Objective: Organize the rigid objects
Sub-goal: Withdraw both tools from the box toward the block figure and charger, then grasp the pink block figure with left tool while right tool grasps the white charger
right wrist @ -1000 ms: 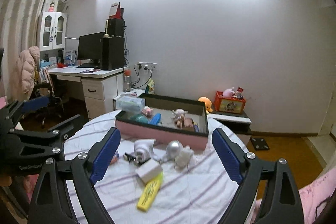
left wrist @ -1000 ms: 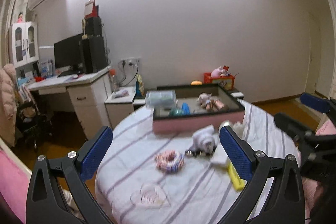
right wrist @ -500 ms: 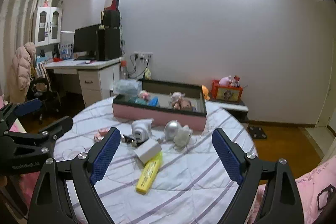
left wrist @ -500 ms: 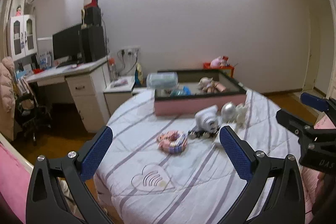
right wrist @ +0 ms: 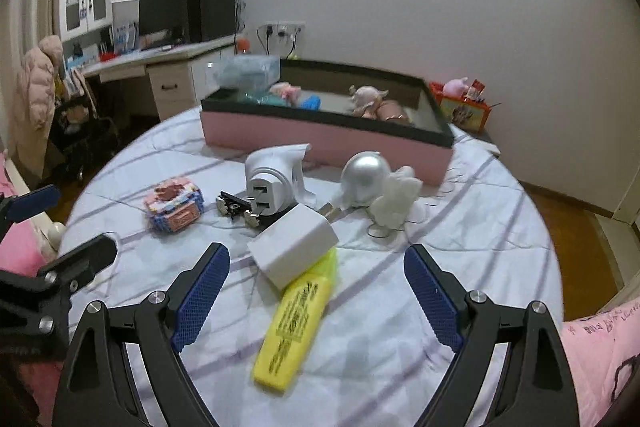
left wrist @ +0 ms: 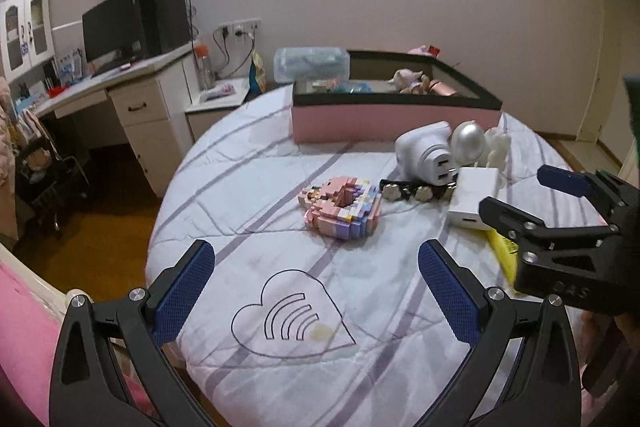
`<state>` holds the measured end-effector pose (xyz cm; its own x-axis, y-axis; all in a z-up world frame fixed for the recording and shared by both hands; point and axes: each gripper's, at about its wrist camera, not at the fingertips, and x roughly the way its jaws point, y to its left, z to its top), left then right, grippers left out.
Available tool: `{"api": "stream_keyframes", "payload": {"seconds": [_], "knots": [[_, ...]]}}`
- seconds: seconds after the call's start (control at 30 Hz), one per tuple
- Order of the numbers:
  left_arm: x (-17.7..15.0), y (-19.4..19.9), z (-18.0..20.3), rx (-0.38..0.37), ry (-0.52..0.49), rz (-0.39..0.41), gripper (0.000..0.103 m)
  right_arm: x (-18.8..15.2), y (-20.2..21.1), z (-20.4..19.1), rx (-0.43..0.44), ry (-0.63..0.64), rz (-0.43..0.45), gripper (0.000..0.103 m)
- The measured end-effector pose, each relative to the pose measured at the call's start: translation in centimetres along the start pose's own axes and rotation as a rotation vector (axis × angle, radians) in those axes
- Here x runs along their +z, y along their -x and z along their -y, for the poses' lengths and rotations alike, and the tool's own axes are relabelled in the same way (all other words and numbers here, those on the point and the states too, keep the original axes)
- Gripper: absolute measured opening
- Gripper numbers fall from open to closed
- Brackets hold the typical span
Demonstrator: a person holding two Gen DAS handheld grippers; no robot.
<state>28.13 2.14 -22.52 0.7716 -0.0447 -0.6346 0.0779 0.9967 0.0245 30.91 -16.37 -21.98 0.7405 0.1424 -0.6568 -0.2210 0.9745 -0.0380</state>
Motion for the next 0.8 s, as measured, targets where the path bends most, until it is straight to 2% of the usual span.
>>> {"api": "stream_keyframes", "payload": {"seconds": [0.23,0.37,0.43,0.47,0.57,0.8], "knots": [[0.3,-2.5,-1.0,-0.012,0.022,-0.054,0.103,0.8,-3.5,-0.3,0.013,0.047,-0.086,0.090],[0.4,-3.7,-0.9,-0.018,0.017,-0.077,0.103,0.8,-4.3,-0.2,0.049,0.062,-0.119,0.088],[0.5,-4.2,-0.7,-0.022,0.011,-0.088,0.103,0.9,-4.4,-0.1,0.077,0.060,-0.128,0.069],[0.5,-4.5,-0.6,-0.026,0.012,-0.093,0.103,0.9,-4.4,0.0,0.086,0.058,-0.129,0.056],[0.6,-5.2,-0.3,-0.033,0.008,-0.107,0.103,1.0,-4.4,0.4,0.097,0.041,-0.131,0.056],[1.7,-6.7,0.3,-0.045,0.008,-0.130,0.103,0.9,-2.7,3.2,0.106,-0.058,-0.071,0.056]]}}
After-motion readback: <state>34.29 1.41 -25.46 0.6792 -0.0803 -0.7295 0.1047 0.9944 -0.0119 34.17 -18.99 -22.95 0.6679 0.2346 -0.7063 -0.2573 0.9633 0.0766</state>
